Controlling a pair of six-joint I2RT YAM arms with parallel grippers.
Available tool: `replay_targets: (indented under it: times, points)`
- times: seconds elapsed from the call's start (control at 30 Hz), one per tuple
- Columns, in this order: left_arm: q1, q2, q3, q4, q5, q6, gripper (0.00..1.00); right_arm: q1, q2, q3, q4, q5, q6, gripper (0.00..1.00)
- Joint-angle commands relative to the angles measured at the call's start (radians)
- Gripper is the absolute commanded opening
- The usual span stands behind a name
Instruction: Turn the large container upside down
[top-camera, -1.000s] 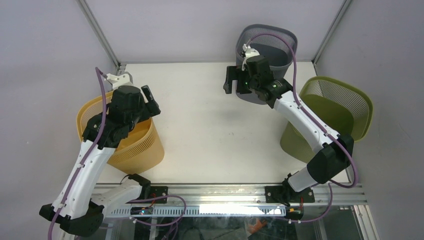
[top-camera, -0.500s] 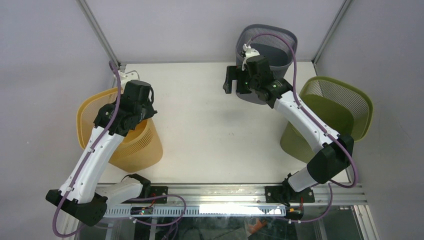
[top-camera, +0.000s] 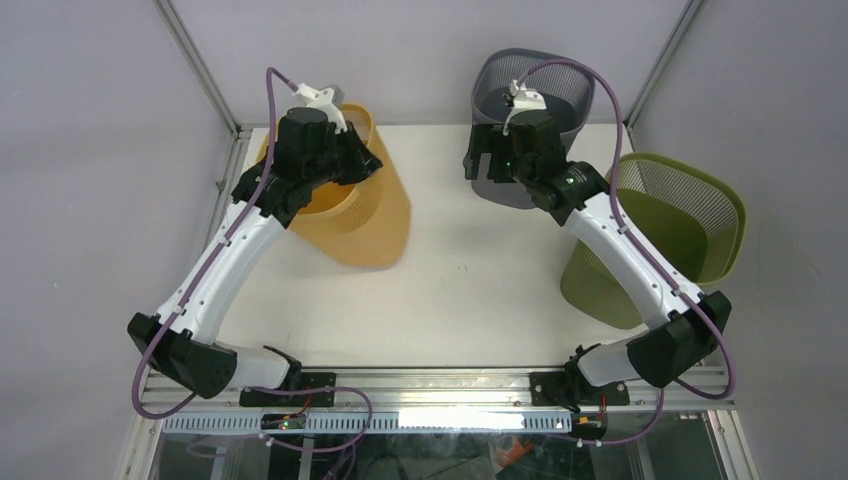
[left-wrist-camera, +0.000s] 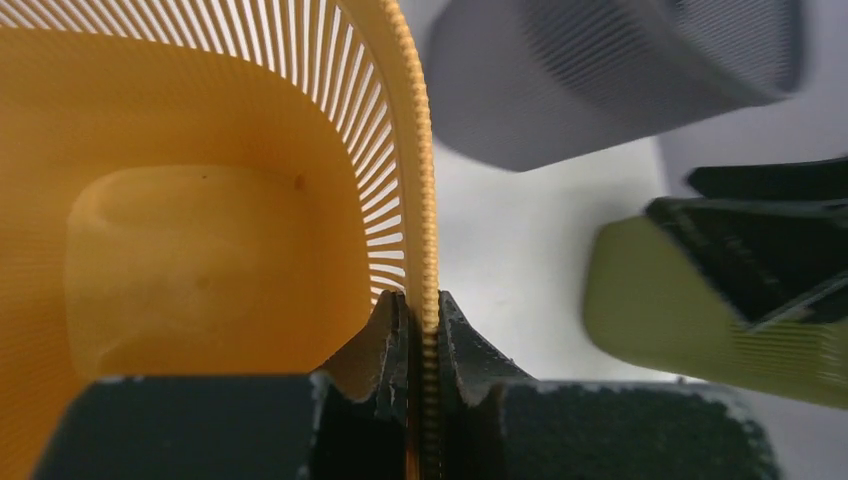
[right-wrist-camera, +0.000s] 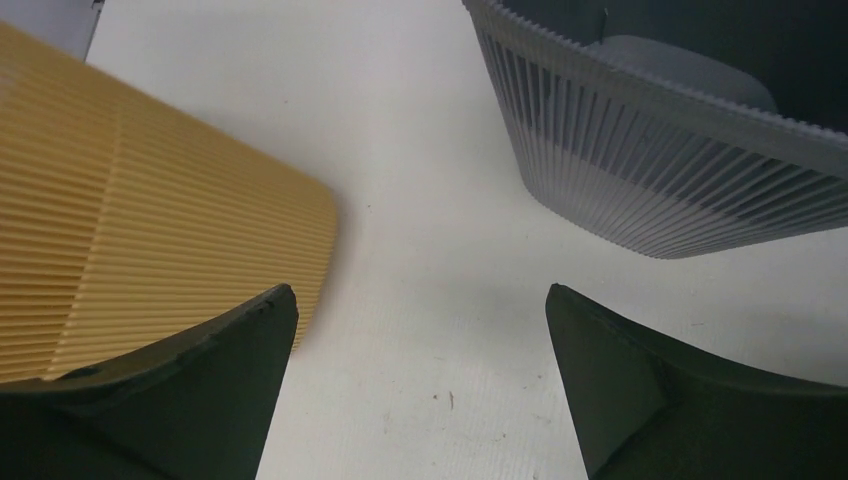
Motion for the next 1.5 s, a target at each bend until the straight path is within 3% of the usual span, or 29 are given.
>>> replay_targets:
  times: [0.0, 0.23, 0.57, 0.9, 1.0, 1.07, 1.13, 1.4, 1.47]
  points:
    - [-0.017, 0.032, 0.092, 0.356, 0.323, -0.169, 0.00, 0.003, -0.080, -0.006, 0.032, 0.066, 0.012, 1.00]
    - [-0.016, 0.065, 0.146, 0.415, 0.366, -0.229, 0.00, 0.003, -0.115, -0.029, 0.045, 0.087, 0.026, 0.99]
    - [0.060, -0.028, -0.112, 0.451, 0.415, -0.283, 0.00, 0.002, -0.132, -0.040, 0.019, 0.081, 0.078, 0.99]
    - [0.233, -0.108, -0.265, 0.389, 0.470, -0.217, 0.00, 0.001, -0.196, -0.160, 0.014, -0.147, 0.208, 0.99]
    - [0.242, -0.099, -0.284, 0.352, 0.459, -0.161, 0.20, 0.002, -0.212, -0.224, 0.042, -0.170, 0.264, 0.99]
    - [0.242, -0.085, -0.292, 0.339, 0.460, -0.123, 0.53, 0.002, -0.214, -0.270, 0.084, -0.182, 0.301, 0.99]
    - [0.241, -0.065, -0.280, 0.315, 0.437, -0.084, 0.66, 0.000, -0.210, -0.305, 0.133, -0.212, 0.333, 0.99]
    - [0.242, -0.012, -0.176, 0.191, 0.294, 0.043, 0.78, -0.005, -0.165, -0.346, 0.225, -0.305, 0.405, 0.99]
    - [0.241, -0.006, -0.155, 0.154, 0.250, 0.082, 0.85, -0.004, -0.162, -0.356, 0.233, -0.312, 0.408, 0.99]
